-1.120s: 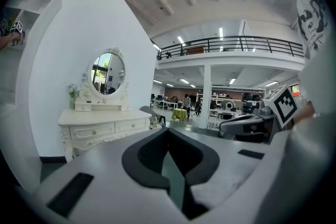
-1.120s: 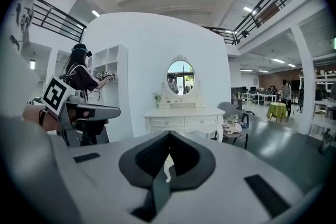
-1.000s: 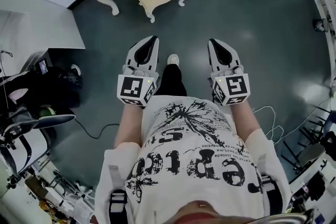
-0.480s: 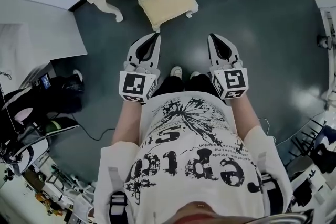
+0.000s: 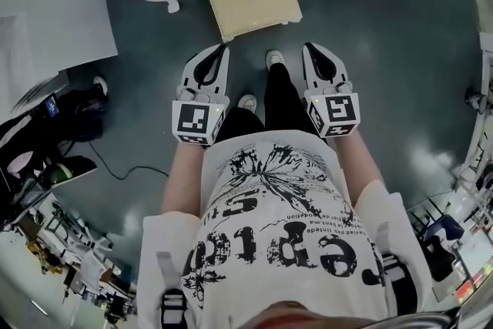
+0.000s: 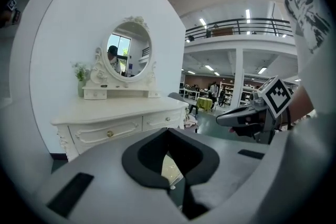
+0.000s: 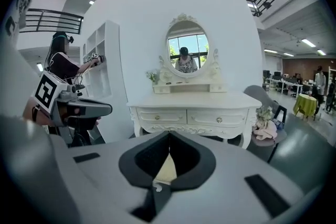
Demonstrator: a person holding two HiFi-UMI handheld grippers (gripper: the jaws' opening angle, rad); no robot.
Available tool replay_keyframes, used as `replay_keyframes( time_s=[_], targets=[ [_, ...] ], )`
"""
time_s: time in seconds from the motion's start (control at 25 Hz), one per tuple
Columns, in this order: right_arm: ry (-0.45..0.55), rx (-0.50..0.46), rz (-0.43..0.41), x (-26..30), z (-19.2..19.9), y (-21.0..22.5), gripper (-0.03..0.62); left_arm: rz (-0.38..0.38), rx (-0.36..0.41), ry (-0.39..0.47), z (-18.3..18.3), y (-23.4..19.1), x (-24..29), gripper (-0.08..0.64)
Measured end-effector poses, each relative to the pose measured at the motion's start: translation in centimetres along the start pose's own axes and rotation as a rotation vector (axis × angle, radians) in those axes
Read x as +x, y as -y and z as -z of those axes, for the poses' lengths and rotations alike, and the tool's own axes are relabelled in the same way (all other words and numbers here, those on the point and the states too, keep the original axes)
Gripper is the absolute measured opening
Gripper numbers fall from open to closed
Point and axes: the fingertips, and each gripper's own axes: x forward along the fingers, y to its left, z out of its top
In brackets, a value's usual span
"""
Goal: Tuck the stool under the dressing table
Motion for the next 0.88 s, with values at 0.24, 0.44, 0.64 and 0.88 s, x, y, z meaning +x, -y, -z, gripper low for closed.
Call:
replay_keyframes(
  time_s=[0.24, 0.44, 0.64, 0.88],
  targets=[
    [-0.100, -0.039, -0.119, 8.9, 2.8, 4.5, 0.017, -0.131, -0.026, -0.028, 4.3, -3.1, 7.3, 0.020],
    [-0.182, -0.050, -0.162, 16.1, 7.3, 7.2, 0.017, -0.197, -0.104, -0.089, 10.0, -5.4, 12.8, 0.020],
    [-0.278, -0.070, -0.174, 22.1, 15.0, 8.7, 0.017, -0.227, -0.172, -0.171, 18.2, -6.7, 16.8, 0.020],
    [-0.388, -0.067, -0.166, 26.7, 24.8, 9.2, 0.017, -0.297, -0.293, -0.288, 30.1, -7.7, 18.4, 0.020]
  ],
)
